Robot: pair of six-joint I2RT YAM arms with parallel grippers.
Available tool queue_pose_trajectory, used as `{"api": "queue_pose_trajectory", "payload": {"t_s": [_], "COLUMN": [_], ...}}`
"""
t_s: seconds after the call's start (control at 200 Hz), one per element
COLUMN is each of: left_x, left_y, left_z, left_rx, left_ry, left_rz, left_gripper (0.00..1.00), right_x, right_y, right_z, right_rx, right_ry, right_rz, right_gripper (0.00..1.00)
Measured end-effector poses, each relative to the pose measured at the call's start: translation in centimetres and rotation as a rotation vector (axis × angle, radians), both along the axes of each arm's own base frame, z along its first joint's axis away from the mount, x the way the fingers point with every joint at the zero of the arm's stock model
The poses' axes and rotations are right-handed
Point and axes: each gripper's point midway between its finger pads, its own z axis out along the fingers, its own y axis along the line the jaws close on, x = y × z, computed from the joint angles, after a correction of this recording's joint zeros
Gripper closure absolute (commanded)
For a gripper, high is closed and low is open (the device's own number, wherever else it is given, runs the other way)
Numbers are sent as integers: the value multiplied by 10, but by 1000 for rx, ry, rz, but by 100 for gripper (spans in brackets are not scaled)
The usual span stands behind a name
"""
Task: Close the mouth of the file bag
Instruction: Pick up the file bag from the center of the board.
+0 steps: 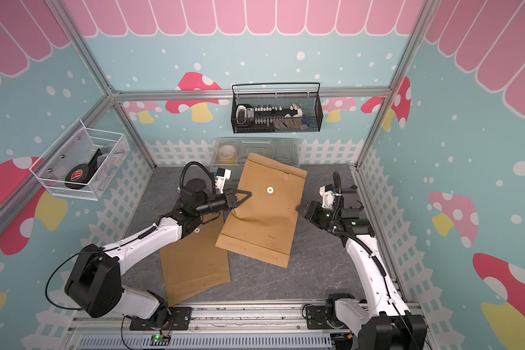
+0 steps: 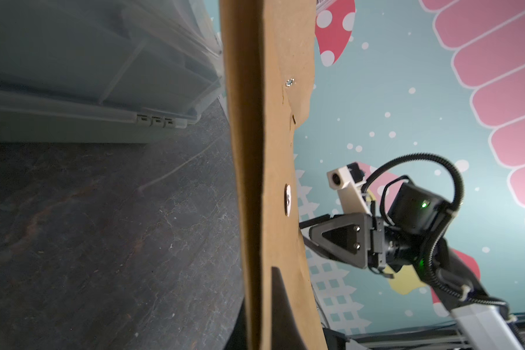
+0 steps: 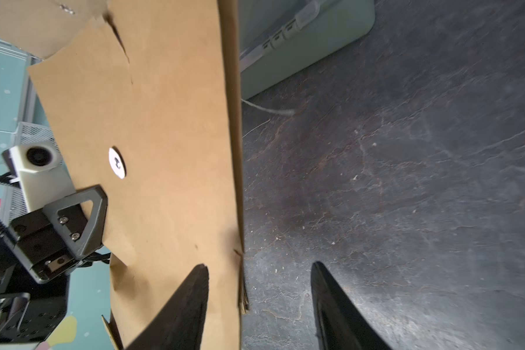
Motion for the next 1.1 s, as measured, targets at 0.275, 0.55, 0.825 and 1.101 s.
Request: {"api": "queue_pose_trajectory", "payload": {"t_s": [0.275, 0.55, 0.825, 1.101], "left_x": [2, -13, -30, -42], "left_y": [-3, -5, -11, -7], "left_z": [14, -1, 16, 18], "left_rx": [186, 348, 370, 362], "left_ry": [-301, -519, -667, -688], "left_rz": [-87, -249, -391, -472], "left_gripper": [100, 100, 100, 100], "right_x": [25, 44, 56, 47], "right_y": [-25, -14, 37, 56], "right_z": [86, 158, 130, 123], "right_rx": [-222, -310, -324, -317], "right_ry": [-203, -403, -389, -422], "right_rz": [-36, 96, 338, 476], "right_gripper": [34, 41, 49, 47]}}
